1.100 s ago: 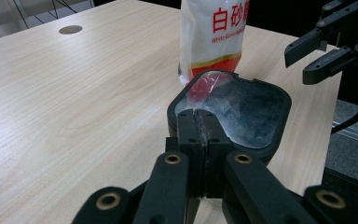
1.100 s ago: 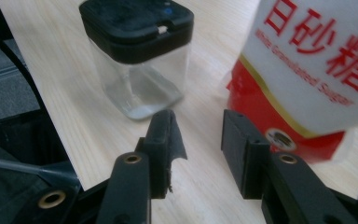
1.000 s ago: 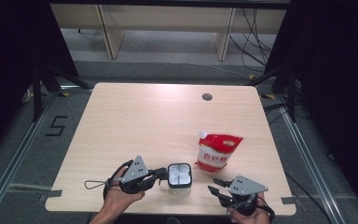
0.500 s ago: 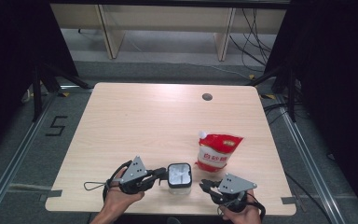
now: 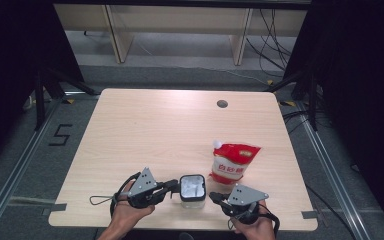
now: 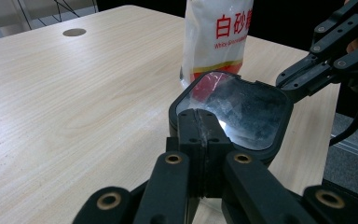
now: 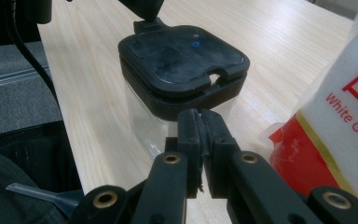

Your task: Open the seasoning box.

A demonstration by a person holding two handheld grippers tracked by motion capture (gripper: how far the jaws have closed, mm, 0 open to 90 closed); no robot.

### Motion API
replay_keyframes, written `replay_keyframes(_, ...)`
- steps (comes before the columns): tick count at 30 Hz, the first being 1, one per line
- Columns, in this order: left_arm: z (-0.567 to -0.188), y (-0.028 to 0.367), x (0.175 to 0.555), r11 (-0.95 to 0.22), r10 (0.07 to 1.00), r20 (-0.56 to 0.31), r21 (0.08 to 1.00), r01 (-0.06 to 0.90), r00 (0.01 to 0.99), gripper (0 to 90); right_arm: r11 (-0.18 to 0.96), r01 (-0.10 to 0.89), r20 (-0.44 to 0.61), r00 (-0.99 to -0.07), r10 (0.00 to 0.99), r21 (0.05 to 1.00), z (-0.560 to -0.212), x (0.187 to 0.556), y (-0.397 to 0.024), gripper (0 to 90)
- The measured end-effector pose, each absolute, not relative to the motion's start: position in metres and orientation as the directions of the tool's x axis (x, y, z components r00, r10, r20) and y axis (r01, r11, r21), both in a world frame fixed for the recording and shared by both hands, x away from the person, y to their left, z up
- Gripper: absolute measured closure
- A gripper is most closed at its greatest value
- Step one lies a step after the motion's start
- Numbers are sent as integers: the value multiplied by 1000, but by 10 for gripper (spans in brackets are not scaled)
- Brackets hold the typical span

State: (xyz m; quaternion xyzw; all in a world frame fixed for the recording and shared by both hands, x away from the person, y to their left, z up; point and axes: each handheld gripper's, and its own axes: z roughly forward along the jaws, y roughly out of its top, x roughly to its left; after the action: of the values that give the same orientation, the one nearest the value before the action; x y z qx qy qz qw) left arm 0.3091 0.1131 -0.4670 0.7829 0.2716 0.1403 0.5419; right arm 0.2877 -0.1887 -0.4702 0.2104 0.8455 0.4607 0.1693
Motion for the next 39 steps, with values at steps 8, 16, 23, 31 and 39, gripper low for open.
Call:
replay_keyframes(8, -467, 114, 309, -273, 576, -65, 924, 267, 815, 888, 499, 189, -103, -859, 501, 846, -470, 290, -182, 889)
replay_keyframes(16, -467, 114, 310, -270, 570, -71, 925, 268, 819, 882, 513, 175, -122, -861, 494, 840, -467, 290, -179, 890)
replay_keyframes(23, -461, 123, 310, -204, 573, -97, 945, 256, 814, 762, 496, 185, -114, -851, 512, 848, -465, 290, -178, 891)
replay_keyframes(31, -471, 140, 309, -253, 550, -88, 930, 266, 830, 538, 503, 158, -139, -853, 503, 850, -460, 291, -176, 890)
replay_keyframes(39, -496, 131, 311, -337, 504, -92, 894, 294, 859, 518, 488, 151, -145, -844, 517, 860, -453, 291, -174, 890)
